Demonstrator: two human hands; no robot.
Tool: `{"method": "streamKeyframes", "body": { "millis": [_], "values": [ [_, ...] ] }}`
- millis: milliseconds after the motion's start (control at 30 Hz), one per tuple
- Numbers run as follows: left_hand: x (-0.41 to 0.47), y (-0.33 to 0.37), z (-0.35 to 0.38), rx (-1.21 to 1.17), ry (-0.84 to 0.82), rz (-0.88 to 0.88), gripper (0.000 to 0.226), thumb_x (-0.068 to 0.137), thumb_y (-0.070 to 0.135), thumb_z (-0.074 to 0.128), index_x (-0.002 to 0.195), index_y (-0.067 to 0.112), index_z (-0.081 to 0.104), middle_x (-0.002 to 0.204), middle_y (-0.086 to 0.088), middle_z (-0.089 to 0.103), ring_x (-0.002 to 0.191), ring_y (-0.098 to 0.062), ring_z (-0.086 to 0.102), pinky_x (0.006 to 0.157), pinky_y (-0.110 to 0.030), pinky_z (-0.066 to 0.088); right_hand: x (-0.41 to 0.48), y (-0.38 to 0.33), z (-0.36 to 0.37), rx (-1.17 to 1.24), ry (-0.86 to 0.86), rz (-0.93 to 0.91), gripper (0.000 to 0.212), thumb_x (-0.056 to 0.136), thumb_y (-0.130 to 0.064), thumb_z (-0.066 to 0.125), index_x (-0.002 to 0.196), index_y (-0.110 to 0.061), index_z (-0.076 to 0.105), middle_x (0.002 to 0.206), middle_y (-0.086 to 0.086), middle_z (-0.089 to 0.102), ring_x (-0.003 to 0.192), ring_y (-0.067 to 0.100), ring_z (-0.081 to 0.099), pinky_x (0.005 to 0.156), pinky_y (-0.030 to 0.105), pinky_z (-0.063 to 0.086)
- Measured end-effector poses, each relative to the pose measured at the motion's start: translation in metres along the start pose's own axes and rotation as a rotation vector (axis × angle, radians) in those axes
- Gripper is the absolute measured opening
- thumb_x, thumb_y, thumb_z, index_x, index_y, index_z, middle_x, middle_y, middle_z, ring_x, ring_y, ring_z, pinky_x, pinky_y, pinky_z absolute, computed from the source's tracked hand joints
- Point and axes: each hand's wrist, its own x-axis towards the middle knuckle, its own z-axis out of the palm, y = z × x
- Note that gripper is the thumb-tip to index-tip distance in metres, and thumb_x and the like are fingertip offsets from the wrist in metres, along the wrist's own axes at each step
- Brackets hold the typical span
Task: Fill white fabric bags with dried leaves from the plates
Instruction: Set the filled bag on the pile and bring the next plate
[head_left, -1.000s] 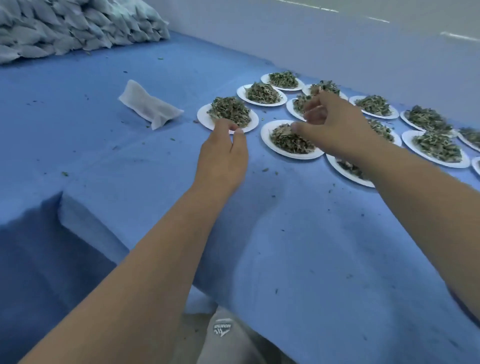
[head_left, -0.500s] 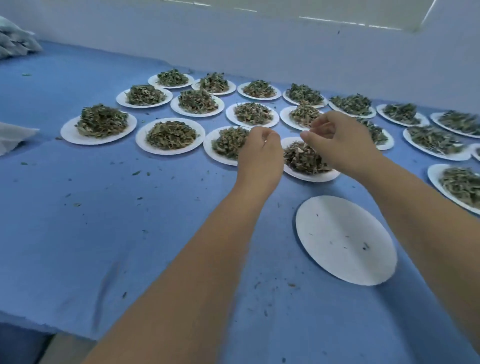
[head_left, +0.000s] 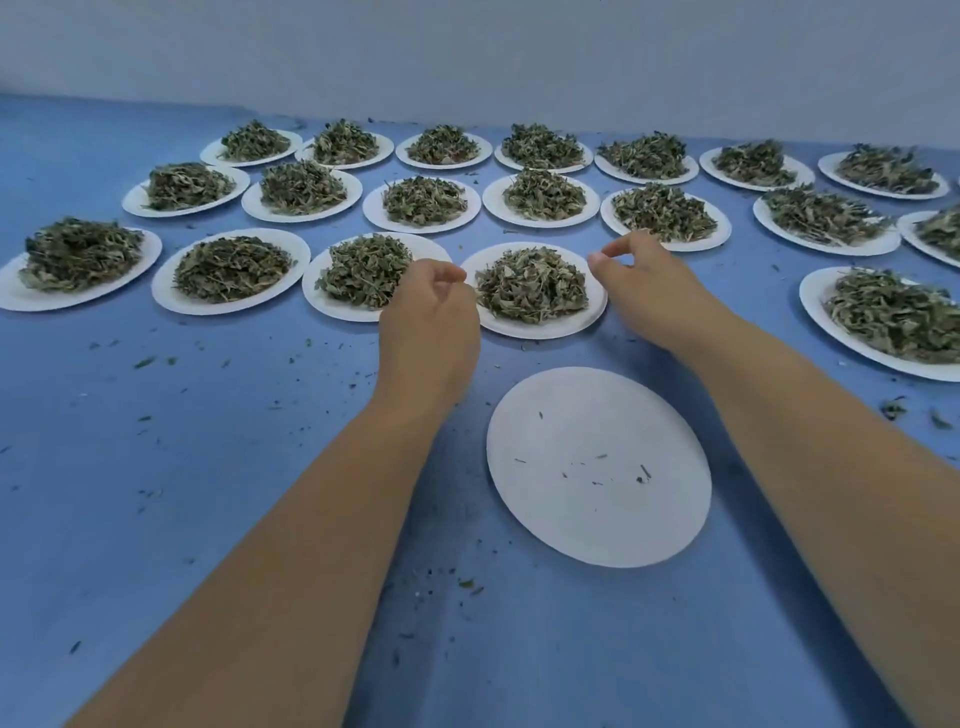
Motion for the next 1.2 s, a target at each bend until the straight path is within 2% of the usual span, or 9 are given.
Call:
{"method": "streamKeyframes", "body": {
  "millis": [100, 267, 367, 500, 700, 800, 867, 1033, 1200],
  "values": [
    [0.004, -0.003, 0.0, -0.034, 0.035, -0.054, 0.024, 0.084, 0.029, 0.043, 0.095, 0.035, 0.063, 0.064, 0.022, 0.061, 0.05, 0.003, 0.051, 0.053, -0.024, 0.05, 0.002, 0.004, -0.003, 0.038, -0.006, 0.002, 0.041, 0.102, -0.055, 0.043, 0.135, -0.032, 0.046, 0.106, -0.007, 0.053, 0.075, 0.005, 0.053, 0.056, 0.026, 0.035],
    [0.009, -0.004, 0.005, -0.029, 0.001, -0.073, 0.024, 0.085, 0.026, 0.043, 0.098, 0.034, 0.062, 0.073, 0.013, 0.059, 0.047, 0.002, 0.048, 0.053, -0.028, 0.046, 0.001, 0.009, 0.0, 0.061, -0.023, -0.003, 0.045, 0.102, -0.057, 0.042, 0.141, -0.036, 0.044, 0.109, -0.01, 0.051, 0.083, -0.003, 0.047, 0.061, 0.024, 0.033],
    [0.011, -0.001, 0.007, -0.034, -0.015, -0.078, 0.024, 0.085, 0.027, 0.045, 0.101, 0.033, 0.063, 0.084, 0.01, 0.064, 0.057, 0.004, 0.055, 0.065, -0.031, 0.055, 0.0, 0.009, 0.0, 0.057, 0.001, -0.007, 0.047, 0.102, -0.057, 0.042, 0.143, -0.036, 0.045, 0.122, -0.008, 0.046, 0.082, -0.005, 0.045, 0.062, 0.021, 0.033],
    [0.012, 0.003, 0.004, -0.123, -0.01, -0.096, 0.026, 0.083, 0.026, 0.047, 0.1, 0.028, 0.066, 0.081, 0.008, 0.065, 0.073, -0.009, 0.061, 0.085, -0.045, 0.06, -0.012, 0.01, -0.007, 0.09, 0.045, -0.015, 0.044, 0.1, -0.055, 0.045, 0.14, -0.036, 0.051, 0.13, -0.01, 0.054, 0.094, 0.005, 0.055, 0.067, 0.02, 0.037],
    [-0.004, 0.018, -0.002, 0.038, 0.026, 0.102, 0.024, 0.087, 0.024, 0.045, 0.103, 0.025, 0.062, 0.059, 0.024, 0.063, 0.056, -0.001, 0.061, 0.047, -0.018, 0.05, -0.068, 0.015, -0.037, 0.156, 0.126, 0.035, 0.027, 0.099, -0.054, 0.048, 0.123, -0.044, 0.055, 0.123, -0.013, 0.068, 0.12, 0.009, 0.058, 0.09, 0.034, 0.044],
    [-0.018, 0.027, -0.009, 0.141, 0.0, 0.132, 0.022, 0.092, 0.023, 0.046, 0.106, 0.023, 0.063, 0.075, 0.013, 0.068, 0.072, -0.011, 0.07, 0.057, -0.032, 0.055, -0.11, 0.015, -0.047, 0.145, 0.153, 0.038, 0.034, 0.1, -0.053, 0.046, 0.131, -0.041, 0.055, 0.116, -0.015, 0.072, 0.113, 0.006, 0.061, 0.075, 0.026, 0.043],
    [-0.03, 0.032, -0.014, 0.245, -0.048, 0.175, 0.023, 0.092, 0.027, 0.045, 0.107, 0.024, 0.063, 0.079, 0.009, 0.068, 0.065, -0.006, 0.064, 0.051, -0.03, 0.05, -0.139, 0.014, -0.051, 0.14, 0.166, 0.027, 0.035, 0.101, -0.053, 0.046, 0.134, -0.042, 0.054, 0.111, -0.018, 0.073, 0.103, -0.001, 0.062, 0.068, 0.025, 0.043],
    [-0.065, 0.029, -0.032, 0.298, -0.145, 0.178, 0.025, 0.088, 0.032, 0.047, 0.109, 0.03, 0.061, 0.082, 0.013, 0.063, 0.067, -0.005, 0.064, 0.054, -0.028, 0.046, -0.191, 0.024, -0.048, 0.072, 0.203, 0.007, 0.033, 0.1, -0.055, 0.048, 0.132, -0.05, 0.053, 0.103, -0.023, 0.072, 0.086, -0.021, 0.055, 0.069, 0.024, 0.044],
    [-0.087, 0.012, -0.04, 0.324, -0.163, 0.141, 0.021, 0.09, 0.031, 0.049, 0.108, 0.033, 0.059, 0.074, 0.013, 0.063, 0.054, 0.006, 0.055, 0.046, -0.024, 0.036, -0.208, 0.032, -0.043, 0.015, 0.139, 0.017, 0.034, 0.099, -0.055, 0.05, 0.132, -0.049, 0.053, 0.106, -0.018, 0.073, 0.088, -0.006, 0.061, 0.07, 0.022, 0.043]
  ]
}}
